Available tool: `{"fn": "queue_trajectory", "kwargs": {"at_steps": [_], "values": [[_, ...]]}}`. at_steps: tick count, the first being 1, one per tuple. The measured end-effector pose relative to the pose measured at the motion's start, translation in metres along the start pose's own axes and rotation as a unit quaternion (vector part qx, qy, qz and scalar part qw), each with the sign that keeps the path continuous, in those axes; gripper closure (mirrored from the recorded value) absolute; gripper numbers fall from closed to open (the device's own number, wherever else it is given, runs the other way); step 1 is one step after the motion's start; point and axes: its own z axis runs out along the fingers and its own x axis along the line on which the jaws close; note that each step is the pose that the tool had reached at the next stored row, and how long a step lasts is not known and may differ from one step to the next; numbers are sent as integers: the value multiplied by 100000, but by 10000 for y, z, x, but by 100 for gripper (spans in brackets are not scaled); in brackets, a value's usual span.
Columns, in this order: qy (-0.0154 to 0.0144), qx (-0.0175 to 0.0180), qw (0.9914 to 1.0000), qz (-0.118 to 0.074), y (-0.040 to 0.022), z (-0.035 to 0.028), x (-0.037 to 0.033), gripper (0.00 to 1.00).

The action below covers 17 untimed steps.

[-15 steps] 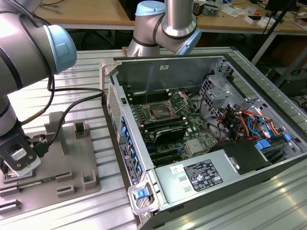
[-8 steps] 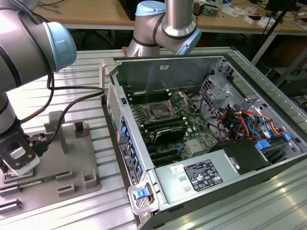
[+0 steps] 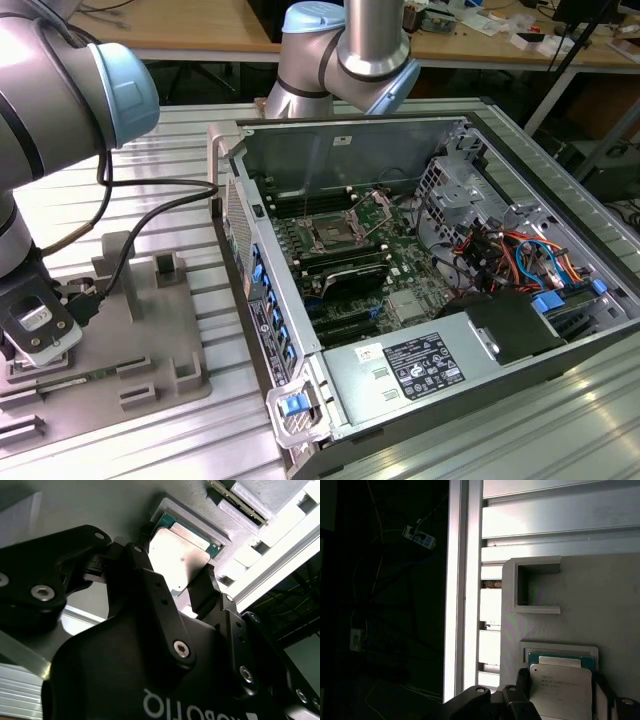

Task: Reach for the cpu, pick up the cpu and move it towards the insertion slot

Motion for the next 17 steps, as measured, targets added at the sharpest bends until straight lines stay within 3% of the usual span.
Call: {"fn": "queue_trajectory", "kwargs": {"at_steps": [17], "values": [[-1,-1,100000,3,1,-19,1,45]]}}
